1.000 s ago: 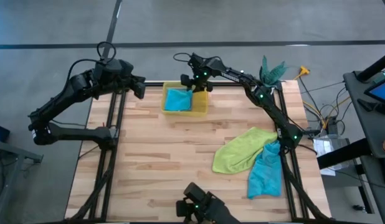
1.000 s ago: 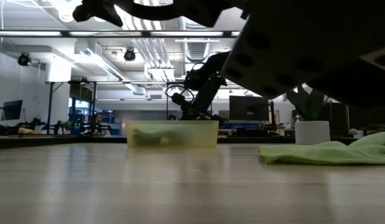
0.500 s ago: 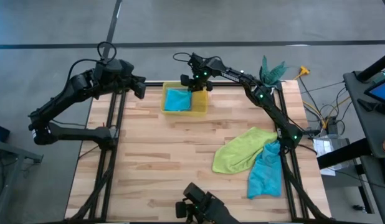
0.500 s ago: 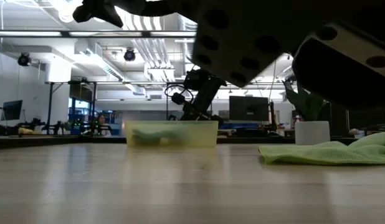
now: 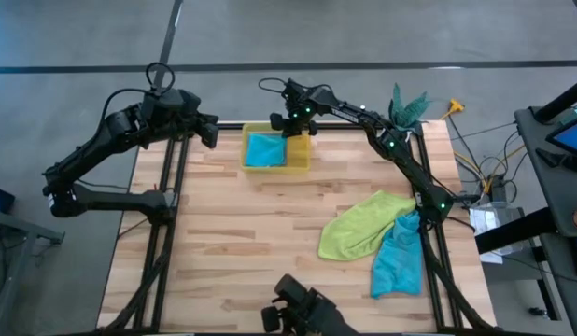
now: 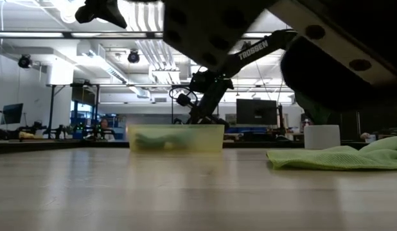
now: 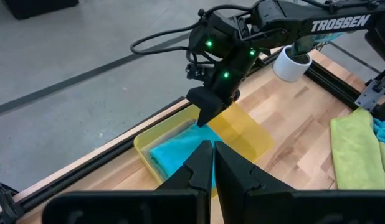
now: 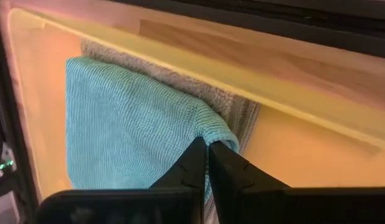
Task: Fold microfiber towels
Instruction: Stack the blue microfiber cloth on the gray microfiber cloth in the bin
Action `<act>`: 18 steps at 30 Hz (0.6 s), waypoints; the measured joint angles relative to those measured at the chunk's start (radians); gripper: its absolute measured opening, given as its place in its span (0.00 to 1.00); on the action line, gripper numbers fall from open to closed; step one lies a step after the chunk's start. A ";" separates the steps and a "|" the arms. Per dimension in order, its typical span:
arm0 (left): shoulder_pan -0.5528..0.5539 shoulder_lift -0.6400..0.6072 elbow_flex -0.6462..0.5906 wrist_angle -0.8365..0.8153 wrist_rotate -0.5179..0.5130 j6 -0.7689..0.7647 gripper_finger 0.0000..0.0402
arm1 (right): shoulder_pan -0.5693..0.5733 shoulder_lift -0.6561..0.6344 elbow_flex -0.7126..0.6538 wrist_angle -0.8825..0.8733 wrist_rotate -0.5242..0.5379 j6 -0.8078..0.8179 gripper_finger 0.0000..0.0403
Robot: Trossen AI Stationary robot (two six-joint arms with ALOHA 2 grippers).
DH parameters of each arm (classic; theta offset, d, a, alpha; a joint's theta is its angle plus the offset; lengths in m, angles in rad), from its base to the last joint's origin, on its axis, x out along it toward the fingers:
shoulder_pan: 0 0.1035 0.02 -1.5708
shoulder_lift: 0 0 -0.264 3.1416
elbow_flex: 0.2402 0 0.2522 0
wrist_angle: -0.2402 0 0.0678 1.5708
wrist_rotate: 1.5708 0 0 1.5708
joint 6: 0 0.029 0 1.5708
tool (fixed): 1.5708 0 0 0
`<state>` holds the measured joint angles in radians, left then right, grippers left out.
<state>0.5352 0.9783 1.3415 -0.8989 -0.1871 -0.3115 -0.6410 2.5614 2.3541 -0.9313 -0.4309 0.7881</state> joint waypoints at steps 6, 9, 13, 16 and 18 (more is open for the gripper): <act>0.000 0.000 0.000 0.000 0.000 0.000 0.00 | 0.018 -0.020 0.000 0.029 -0.014 -0.070 0.02; 0.000 0.000 0.000 0.000 0.000 0.001 0.00 | 0.025 -0.042 0.003 0.092 -0.005 -0.082 0.02; 0.000 0.000 0.000 0.000 0.000 0.001 0.00 | 0.024 -0.047 0.004 0.116 0.042 -0.070 0.02; 0.000 -0.001 0.000 0.000 0.000 0.001 0.00 | 0.023 -0.047 0.003 0.115 0.058 -0.067 0.02; 0.000 -0.001 0.000 0.000 0.000 0.001 0.00 | 0.021 -0.047 0.003 0.118 0.063 -0.065 0.02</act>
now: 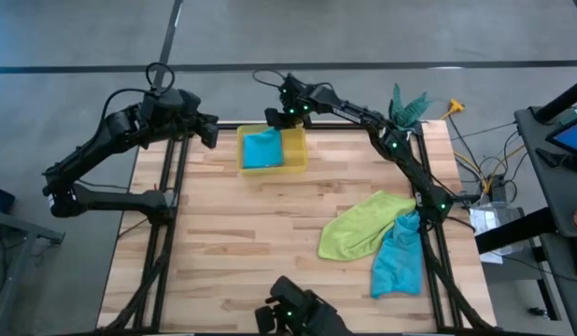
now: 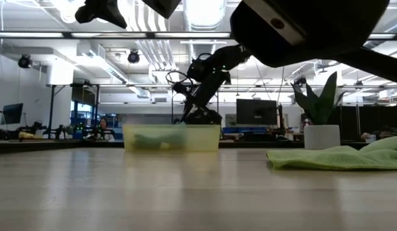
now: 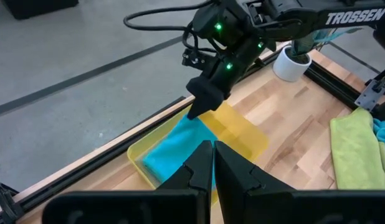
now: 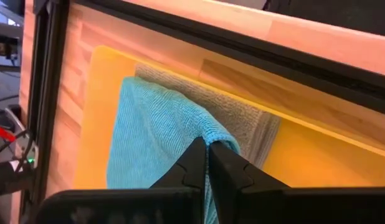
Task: Fold microfiber towels
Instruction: Stack the blue microfiber cloth on the gray microfiber cloth in the bin
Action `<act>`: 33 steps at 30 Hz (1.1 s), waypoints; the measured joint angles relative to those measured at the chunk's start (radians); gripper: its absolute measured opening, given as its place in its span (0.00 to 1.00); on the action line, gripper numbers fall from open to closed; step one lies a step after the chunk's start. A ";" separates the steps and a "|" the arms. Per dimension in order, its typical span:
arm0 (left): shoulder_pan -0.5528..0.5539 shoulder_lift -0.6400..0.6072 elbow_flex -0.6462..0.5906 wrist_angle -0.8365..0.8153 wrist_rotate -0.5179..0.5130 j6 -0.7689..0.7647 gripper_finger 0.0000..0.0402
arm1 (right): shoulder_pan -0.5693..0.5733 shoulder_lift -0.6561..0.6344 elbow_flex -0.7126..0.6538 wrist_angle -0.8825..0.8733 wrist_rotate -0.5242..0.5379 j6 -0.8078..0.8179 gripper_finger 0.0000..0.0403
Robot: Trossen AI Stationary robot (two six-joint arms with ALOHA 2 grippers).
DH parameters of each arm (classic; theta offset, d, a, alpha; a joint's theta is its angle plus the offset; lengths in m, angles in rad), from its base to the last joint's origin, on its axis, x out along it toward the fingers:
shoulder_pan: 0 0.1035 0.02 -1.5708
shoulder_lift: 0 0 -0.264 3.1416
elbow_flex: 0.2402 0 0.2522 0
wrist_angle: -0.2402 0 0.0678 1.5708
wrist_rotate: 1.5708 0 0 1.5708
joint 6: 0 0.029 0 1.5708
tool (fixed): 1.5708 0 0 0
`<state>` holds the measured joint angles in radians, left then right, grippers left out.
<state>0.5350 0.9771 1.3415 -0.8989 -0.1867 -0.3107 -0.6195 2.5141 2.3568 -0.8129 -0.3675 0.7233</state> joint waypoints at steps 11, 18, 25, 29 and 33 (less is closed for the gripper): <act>0.000 0.000 0.000 0.000 0.000 0.000 0.00 | 0.004 0.005 -0.004 0.002 -0.013 0.036 0.05; 0.000 0.000 0.000 0.000 0.000 0.000 0.00 | 0.004 0.005 -0.004 -0.019 -0.014 0.006 0.17; 0.000 0.002 0.000 0.000 0.000 0.000 0.00 | 0.004 -0.007 -0.003 -0.020 -0.005 -0.025 0.36; 0.000 0.002 -0.005 0.001 0.003 0.000 0.00 | 0.004 -0.031 -0.002 -0.012 0.042 -0.043 0.43; 0.000 0.009 -0.021 0.001 0.003 0.002 0.00 | 0.009 -0.042 -0.001 0.054 0.054 -0.077 0.45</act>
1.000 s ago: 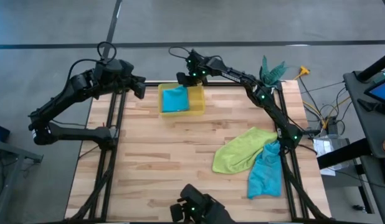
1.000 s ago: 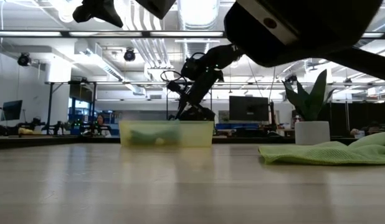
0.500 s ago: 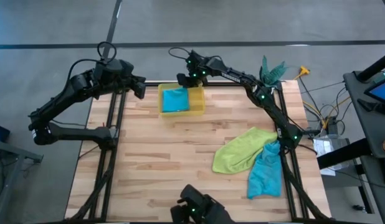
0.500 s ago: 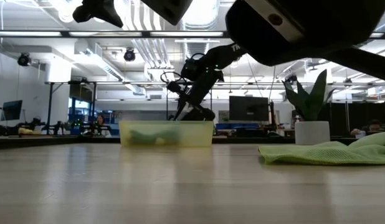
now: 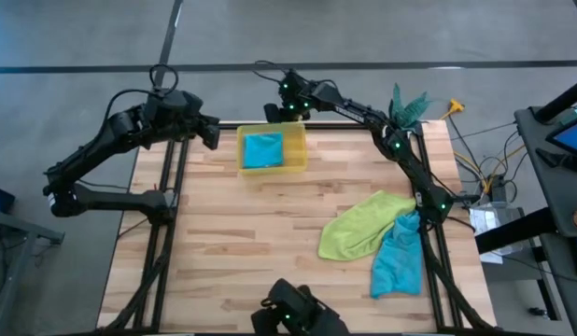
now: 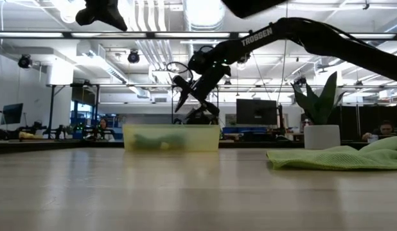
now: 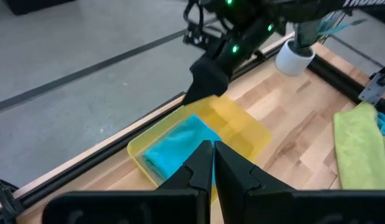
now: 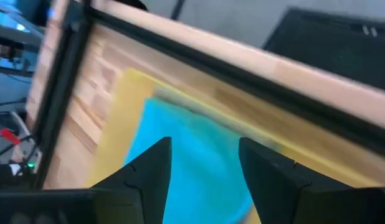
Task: Fold microfiber towels
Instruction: Stack the blue microfiber cloth on the gray microfiber cloth in the bin
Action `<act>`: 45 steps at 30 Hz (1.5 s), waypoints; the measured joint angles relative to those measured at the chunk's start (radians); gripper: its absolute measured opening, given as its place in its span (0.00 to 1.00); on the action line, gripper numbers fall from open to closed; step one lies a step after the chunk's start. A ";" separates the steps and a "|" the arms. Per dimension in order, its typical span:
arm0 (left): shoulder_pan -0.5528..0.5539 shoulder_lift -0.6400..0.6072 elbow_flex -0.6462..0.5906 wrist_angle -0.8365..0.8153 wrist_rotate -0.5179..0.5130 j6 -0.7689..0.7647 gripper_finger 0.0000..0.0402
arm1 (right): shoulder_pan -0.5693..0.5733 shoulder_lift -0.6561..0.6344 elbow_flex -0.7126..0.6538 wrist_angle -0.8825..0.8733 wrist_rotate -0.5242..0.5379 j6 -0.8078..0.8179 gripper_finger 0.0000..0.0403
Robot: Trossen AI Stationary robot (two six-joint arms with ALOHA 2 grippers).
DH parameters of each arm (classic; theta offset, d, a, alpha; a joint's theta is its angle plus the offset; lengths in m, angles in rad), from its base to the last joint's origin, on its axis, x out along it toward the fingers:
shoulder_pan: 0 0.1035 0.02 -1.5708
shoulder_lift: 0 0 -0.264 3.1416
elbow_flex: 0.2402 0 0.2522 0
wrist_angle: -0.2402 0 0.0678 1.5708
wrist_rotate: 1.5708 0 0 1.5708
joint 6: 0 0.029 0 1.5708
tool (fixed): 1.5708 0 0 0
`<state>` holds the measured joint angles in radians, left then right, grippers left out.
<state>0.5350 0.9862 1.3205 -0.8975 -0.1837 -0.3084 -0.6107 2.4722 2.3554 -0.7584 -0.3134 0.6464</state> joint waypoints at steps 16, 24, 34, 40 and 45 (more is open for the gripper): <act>0.017 0.220 -0.079 0.181 0.081 0.095 0.00 | 0.029 -0.140 0.001 -0.094 0.069 -0.160 0.38; 0.090 0.388 0.023 0.245 0.254 0.166 0.00 | 0.024 -0.284 0.000 -0.268 0.206 -0.445 0.35; 0.212 0.502 0.137 0.233 0.333 0.197 0.00 | -0.007 -0.295 0.000 -0.286 0.202 -0.443 0.25; 0.295 0.614 0.130 0.171 0.393 0.333 0.00 | 0.004 -0.293 -0.002 -0.286 0.204 -0.492 0.16; 0.336 0.730 0.124 0.100 0.509 0.433 0.00 | 0.010 -0.285 -0.009 -0.278 0.206 -0.505 0.07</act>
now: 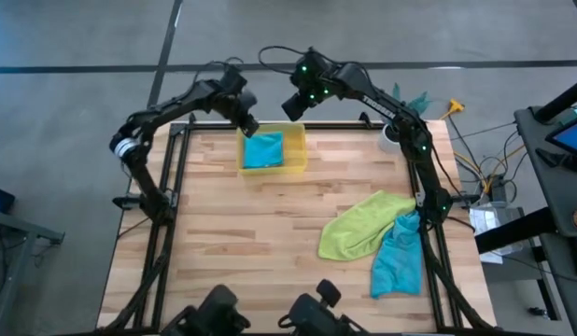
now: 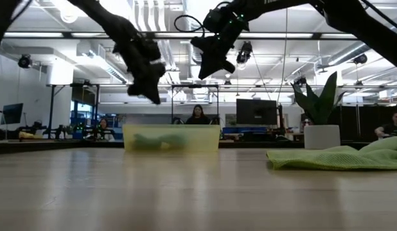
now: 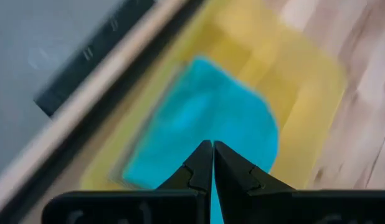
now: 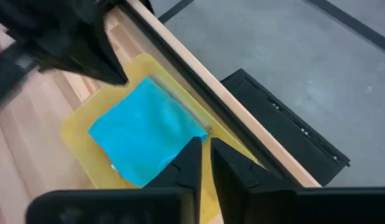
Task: Fold microfiber towels
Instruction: Stack the blue microfiber cloth on the gray microfiber cloth in the bin
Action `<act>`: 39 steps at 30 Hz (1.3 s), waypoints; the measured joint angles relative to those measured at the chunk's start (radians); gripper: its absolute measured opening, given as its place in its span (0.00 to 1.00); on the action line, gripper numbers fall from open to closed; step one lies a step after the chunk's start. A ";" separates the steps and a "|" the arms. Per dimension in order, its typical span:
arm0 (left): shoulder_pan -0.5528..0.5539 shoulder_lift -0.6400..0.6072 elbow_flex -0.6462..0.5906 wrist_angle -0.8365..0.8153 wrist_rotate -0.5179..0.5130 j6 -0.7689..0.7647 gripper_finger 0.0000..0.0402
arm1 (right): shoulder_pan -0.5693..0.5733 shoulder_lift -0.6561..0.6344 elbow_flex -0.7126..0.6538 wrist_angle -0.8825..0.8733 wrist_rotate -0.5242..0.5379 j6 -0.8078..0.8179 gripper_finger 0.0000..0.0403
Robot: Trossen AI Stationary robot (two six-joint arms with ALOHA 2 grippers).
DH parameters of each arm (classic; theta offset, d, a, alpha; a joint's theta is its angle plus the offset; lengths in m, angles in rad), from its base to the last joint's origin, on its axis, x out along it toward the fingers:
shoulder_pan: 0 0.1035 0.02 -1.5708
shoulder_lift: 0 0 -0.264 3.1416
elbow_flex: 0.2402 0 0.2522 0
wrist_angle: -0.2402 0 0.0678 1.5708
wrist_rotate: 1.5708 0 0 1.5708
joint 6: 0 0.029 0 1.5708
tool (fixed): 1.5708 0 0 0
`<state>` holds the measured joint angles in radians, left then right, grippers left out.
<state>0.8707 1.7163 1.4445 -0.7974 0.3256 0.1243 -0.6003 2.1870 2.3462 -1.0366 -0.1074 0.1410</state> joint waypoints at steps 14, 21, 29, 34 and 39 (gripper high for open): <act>-0.002 0.082 -0.073 -0.078 0.004 0.128 0.00 | 0.005 0.206 -0.005 0.204 -0.290 0.015 0.02; -0.004 0.081 -0.132 -0.062 -0.001 0.129 0.00 | 0.011 0.271 -0.005 0.209 -0.259 0.038 0.02; -0.004 0.081 -0.152 -0.043 -0.029 0.125 0.00 | 0.013 0.316 -0.004 0.235 -0.261 0.054 0.02; -0.004 0.080 -0.179 -0.053 -0.081 0.117 0.00 | 0.014 0.351 -0.005 0.296 -0.260 0.160 0.02; -0.005 0.080 -0.219 -0.070 -0.097 0.109 0.00 | 0.018 0.370 -0.004 0.316 -0.259 0.251 0.02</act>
<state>0.8661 1.7962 1.2254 -0.8676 0.2284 0.2330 -0.5824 2.5574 2.3425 -0.7211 -0.3660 0.3916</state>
